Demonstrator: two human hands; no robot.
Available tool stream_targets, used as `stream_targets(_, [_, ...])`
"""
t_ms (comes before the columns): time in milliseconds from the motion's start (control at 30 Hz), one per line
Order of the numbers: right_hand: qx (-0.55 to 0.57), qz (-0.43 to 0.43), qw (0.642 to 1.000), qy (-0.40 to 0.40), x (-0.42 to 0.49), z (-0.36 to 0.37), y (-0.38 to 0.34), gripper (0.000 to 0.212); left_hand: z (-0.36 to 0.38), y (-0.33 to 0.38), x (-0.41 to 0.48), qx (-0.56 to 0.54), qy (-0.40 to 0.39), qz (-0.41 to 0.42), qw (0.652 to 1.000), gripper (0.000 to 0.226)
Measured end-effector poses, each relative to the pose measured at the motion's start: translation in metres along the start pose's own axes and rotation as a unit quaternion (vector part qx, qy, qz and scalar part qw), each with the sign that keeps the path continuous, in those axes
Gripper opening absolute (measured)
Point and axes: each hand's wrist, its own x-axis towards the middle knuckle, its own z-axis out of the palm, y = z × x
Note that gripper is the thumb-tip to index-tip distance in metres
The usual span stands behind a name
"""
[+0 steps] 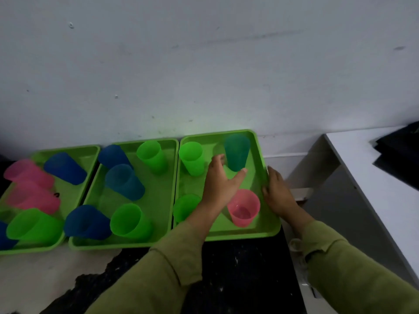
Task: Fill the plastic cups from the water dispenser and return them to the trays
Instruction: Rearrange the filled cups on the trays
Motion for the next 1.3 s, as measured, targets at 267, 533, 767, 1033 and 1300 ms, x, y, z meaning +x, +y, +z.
stream_targets(267, [-0.004,0.008,1.0,-0.029,0.005,0.021,0.015,0.065,0.02,-0.009,0.078,0.108,-0.012,0.012,0.994,0.094])
stream_targets(533, [0.01,0.0,1.0,-0.029,0.005,0.024,0.02,0.069,0.038,-0.019,0.096,0.083,-0.023,0.007,0.996,0.082])
stream_targets(767, [0.004,0.009,1.0,-0.026,0.005,0.024,0.018,0.07,0.032,-0.014,0.091,0.074,-0.01,0.002,0.997,0.078])
stream_targets(1033, [0.024,0.049,0.998,0.02,0.011,-0.004,-0.001,0.048,-0.015,0.009,0.071,0.029,0.019,0.036,0.999,0.081])
stream_targets(1300, [-0.012,-0.003,0.996,0.083,0.0,-0.032,-0.092,0.041,-0.105,0.023,0.023,-0.042,0.054,0.086,0.994,0.079])
